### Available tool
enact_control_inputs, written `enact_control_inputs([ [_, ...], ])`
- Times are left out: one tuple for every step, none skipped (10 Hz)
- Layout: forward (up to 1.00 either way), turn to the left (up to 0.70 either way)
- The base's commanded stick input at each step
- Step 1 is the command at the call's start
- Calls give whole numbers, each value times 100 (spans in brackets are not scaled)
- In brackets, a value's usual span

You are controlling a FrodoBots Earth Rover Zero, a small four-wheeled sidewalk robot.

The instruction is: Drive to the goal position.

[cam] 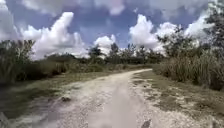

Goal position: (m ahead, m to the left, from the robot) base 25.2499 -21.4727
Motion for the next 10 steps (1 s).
enact_control_inputs([
  [100, 0],
  [100, 0],
  [100, 0],
  [100, 0],
  [100, 0],
  [100, 0],
  [100, 0],
  [100, 0],
  [100, 0],
  [100, 0],
])
